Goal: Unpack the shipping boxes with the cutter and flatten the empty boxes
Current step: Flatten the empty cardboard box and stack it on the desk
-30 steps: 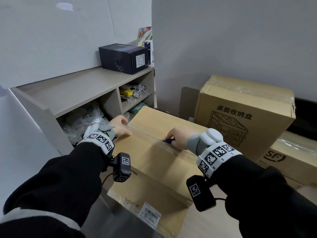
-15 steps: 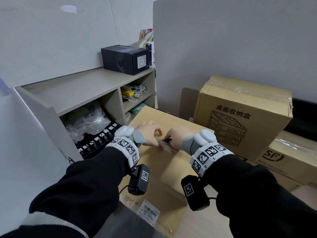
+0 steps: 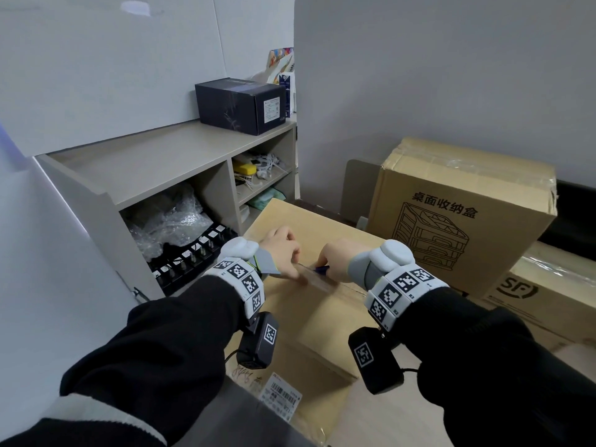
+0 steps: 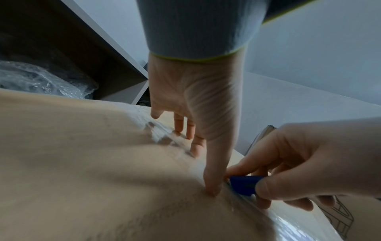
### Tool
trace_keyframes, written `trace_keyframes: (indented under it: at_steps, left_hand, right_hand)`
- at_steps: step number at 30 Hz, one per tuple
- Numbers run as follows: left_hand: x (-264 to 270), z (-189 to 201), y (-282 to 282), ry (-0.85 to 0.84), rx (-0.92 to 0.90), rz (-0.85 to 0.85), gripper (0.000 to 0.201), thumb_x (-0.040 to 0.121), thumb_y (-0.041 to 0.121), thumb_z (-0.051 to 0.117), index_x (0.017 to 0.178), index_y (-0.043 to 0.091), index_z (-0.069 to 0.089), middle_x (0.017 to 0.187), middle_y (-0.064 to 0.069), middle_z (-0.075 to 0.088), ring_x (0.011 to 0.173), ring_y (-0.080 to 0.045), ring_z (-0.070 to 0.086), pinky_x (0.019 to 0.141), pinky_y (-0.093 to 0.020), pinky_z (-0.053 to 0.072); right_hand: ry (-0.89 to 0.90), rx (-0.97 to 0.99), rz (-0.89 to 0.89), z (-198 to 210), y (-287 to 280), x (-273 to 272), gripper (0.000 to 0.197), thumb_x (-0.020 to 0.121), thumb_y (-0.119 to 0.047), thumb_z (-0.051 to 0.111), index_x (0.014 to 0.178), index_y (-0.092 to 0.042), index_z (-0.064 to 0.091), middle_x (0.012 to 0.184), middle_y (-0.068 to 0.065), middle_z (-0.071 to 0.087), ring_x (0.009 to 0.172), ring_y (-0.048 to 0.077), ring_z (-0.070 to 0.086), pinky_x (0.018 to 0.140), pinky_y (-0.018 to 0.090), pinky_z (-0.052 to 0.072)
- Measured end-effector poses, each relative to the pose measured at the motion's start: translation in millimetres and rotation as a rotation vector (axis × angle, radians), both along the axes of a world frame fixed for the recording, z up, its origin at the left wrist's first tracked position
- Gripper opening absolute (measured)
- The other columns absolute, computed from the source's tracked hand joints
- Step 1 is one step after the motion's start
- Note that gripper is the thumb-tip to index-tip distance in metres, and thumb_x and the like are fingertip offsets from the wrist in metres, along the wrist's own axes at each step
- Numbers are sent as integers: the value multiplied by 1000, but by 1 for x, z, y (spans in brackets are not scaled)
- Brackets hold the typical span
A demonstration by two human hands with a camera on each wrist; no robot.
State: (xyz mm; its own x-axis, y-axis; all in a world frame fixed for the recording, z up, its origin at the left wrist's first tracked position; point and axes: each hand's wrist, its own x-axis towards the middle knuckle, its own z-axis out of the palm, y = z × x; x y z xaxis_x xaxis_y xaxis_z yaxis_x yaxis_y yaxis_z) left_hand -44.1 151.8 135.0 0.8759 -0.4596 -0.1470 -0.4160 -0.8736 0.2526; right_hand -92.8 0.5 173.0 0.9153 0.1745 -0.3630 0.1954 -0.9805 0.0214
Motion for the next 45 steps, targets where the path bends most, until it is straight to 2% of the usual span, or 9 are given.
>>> trace_keyframes:
  at_steps: [3, 7, 12, 21, 24, 28, 33, 39, 45]
  left_hand:
    - [1, 0, 0, 31, 34, 17, 24, 75, 40, 72, 69, 25, 55, 120, 2, 35, 118, -21, 31, 96, -26, 32]
    - [2, 5, 1, 94, 116, 32, 33, 75, 51, 71, 64, 25, 53, 115, 3, 32, 117, -21, 30, 100, -30, 32]
    - [-7, -14, 6, 233, 273, 55, 38, 72, 56, 73, 68, 26, 50, 135, -3, 30, 131, -23, 26, 109, -36, 31]
    - [-23, -31, 7, 300, 129, 29, 28, 67, 33, 82, 80, 25, 59, 150, -11, 23, 144, -25, 15, 109, -37, 31]
    - [-24, -32, 5, 319, 113, 29, 31, 59, 32, 85, 77, 27, 61, 155, -11, 19, 143, -28, 10, 110, -41, 29]
    - [-27, -31, 2, 320, 130, 19, 38, 54, 35, 86, 84, 20, 68, 143, -9, 35, 132, -29, 25, 101, -40, 38]
    - [-25, -37, -2, 304, 181, 45, 47, 33, 60, 73, 57, 24, 54, 100, 5, 39, 108, -26, 33, 89, -42, 44]
    - [-23, -33, -4, 317, 240, 37, 50, 36, 61, 73, 53, 22, 47, 104, 1, 36, 107, -28, 28, 95, -48, 38]
    - [-24, -35, -2, 338, 219, 49, 55, 30, 64, 75, 52, 22, 46, 100, 5, 35, 117, -32, 27, 93, -50, 38]
  right_hand:
    - [15, 50, 26, 0, -7, -6, 31, 96, -23, 51, 122, -16, 66, 115, 9, 67, 58, 16, 35, 47, 21, 25]
    - [66, 87, 34, 2, -12, -13, 31, 96, -20, 52, 123, -20, 66, 114, 5, 68, 75, 19, 45, 50, 21, 32]
    - [269, -46, 14, -4, -17, -30, 30, 92, -16, 58, 121, -15, 66, 82, 2, 66, 52, 9, 49, 51, 18, 40]
    - [283, 94, -143, -34, -50, -50, 36, 87, -12, 53, 117, -23, 68, 100, 2, 70, 62, 15, 59, 48, 18, 45]
    - [284, 107, -161, -31, -47, -50, 34, 88, -9, 50, 116, -18, 68, 83, 1, 69, 58, 14, 56, 49, 19, 43]
    - [261, 197, -177, -30, -43, -44, 31, 92, -12, 44, 115, -15, 65, 92, -1, 73, 58, 13, 54, 55, 21, 45]
    - [179, 203, -116, -45, -13, -38, 29, 95, -16, 43, 114, -11, 65, 100, 6, 72, 64, 19, 59, 55, 23, 44]
    - [86, 92, -29, -58, 1, -25, 28, 94, -18, 46, 113, -17, 67, 107, 6, 67, 96, 29, 63, 68, 30, 46]
    - [79, 111, 25, -53, 2, -24, 30, 96, -16, 47, 121, -19, 65, 118, 2, 65, 105, 24, 61, 47, 18, 28]
